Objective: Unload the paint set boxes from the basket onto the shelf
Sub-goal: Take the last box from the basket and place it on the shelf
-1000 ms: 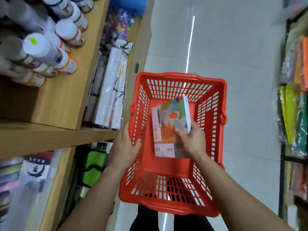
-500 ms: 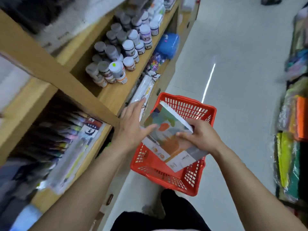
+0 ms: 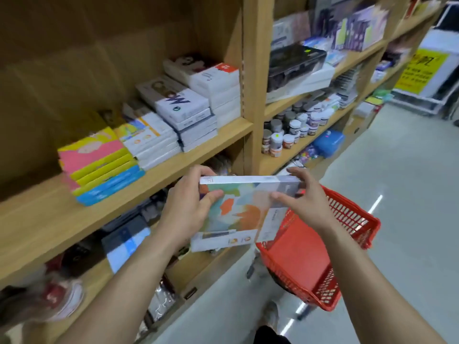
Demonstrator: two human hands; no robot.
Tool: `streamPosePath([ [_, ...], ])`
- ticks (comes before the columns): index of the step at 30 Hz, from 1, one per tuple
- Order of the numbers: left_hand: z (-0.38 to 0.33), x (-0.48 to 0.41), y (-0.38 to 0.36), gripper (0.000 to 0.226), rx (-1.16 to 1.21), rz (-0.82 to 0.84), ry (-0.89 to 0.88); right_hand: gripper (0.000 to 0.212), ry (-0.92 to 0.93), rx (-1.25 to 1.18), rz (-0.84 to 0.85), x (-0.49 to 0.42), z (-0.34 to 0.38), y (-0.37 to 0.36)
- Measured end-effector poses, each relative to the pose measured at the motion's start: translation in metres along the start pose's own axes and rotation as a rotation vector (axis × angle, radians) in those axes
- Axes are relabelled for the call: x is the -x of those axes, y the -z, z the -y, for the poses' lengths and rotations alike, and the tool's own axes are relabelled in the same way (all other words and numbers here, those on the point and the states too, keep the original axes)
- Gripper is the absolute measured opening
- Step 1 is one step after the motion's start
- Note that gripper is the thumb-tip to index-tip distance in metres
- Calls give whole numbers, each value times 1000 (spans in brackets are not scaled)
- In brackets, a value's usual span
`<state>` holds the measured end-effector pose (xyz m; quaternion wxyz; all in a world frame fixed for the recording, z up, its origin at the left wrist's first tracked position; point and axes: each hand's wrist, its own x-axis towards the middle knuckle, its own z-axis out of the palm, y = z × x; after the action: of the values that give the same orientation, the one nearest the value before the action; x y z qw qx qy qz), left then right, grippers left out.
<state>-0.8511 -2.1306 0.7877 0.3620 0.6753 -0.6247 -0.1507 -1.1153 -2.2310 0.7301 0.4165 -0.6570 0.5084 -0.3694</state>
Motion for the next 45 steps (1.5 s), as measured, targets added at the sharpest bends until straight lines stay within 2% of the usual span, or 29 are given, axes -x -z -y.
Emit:
streamPosePath([
  [4,27,70,69,35,171,-294,168,67,-92,-261,159,43,25,-71],
  [7,44,120,106,29,200,-467,254,64,-136,-356,208,72,46,-127],
  [10,63,167,139,25,282,-611,344,71,-193,-444,300,86,79,-177],
  [14,88,220,183,27,418,-716,431,39,-52,-410,271,88,141,-232],
  [16,102,245,203,31,343,-706,471,44,16,-411,292,86,172,-264],
  [18,115,265,215,27,252,-657,530,62,71,-380,342,87,206,-295],
  [20,128,276,223,26,193,-695,580,71,92,-395,377,89,232,-324],
  [24,152,272,237,31,109,-861,714,40,125,-395,517,95,244,-373],
  [25,156,267,240,34,126,-869,746,40,130,-340,573,97,241,-384],
  [28,164,254,247,49,95,-745,726,71,195,-9,643,91,237,-405],
  [31,175,238,257,77,-212,-476,758,89,326,261,674,64,239,-422],
  [33,187,227,262,91,-430,-398,758,91,366,378,721,45,245,-432],
  [35,197,217,262,96,-521,-406,768,89,392,467,792,29,250,-444],
  [37,204,208,258,99,-563,-488,784,85,439,522,817,22,250,-452],
  [41,219,190,250,104,-632,-607,826,75,585,515,610,35,231,-443],
  [45,234,172,258,114,-636,-571,893,71,663,580,691,39,214,-446],
])
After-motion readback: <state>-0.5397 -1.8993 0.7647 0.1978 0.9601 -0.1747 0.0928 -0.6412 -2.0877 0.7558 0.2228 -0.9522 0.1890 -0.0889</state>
